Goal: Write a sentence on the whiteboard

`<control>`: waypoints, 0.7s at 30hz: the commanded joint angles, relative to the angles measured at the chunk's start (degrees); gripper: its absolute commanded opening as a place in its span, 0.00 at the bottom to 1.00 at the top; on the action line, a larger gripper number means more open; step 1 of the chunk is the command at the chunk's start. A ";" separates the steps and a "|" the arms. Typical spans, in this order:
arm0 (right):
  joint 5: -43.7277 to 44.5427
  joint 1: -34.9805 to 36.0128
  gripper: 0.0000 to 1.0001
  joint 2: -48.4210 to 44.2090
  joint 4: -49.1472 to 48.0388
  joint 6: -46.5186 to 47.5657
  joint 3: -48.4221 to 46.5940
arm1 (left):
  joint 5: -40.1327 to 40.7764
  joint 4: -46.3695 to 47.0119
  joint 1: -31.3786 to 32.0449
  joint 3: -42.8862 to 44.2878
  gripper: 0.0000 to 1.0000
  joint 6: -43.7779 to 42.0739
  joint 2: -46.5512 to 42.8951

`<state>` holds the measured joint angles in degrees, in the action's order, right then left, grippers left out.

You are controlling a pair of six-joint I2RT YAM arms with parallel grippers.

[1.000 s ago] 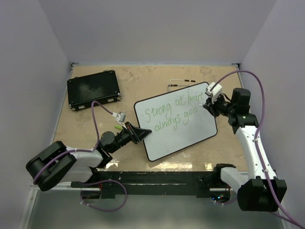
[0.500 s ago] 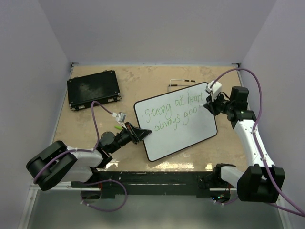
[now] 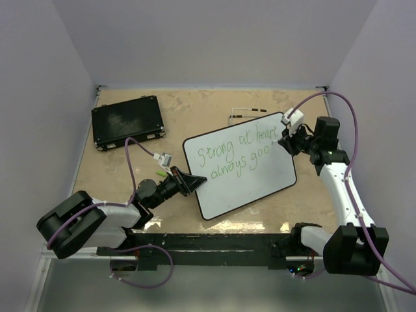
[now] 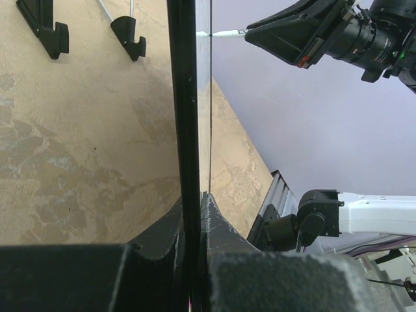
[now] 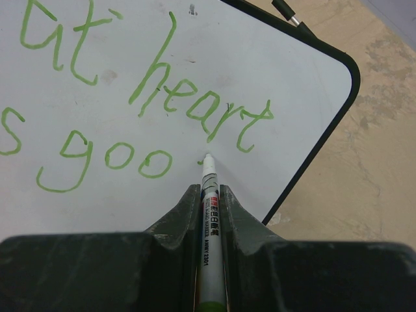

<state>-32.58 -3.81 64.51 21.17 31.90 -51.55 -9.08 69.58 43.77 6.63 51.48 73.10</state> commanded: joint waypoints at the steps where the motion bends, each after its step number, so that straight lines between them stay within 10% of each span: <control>1: -0.56 -0.14 0.00 0.35 -0.26 0.96 -2.15 | -3.05 7.94 0.18 -0.04 0.00 -4.02 -0.33; 21: -1.52 -0.05 0.00 -2.02 5.30 3.52 -1.45 | -3.14 9.43 0.18 -0.39 0.00 -3.76 0.46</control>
<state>-32.69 -3.81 63.57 28.69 36.60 -51.75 -9.19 70.02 43.72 6.61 51.42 73.56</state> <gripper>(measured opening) 0.146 0.084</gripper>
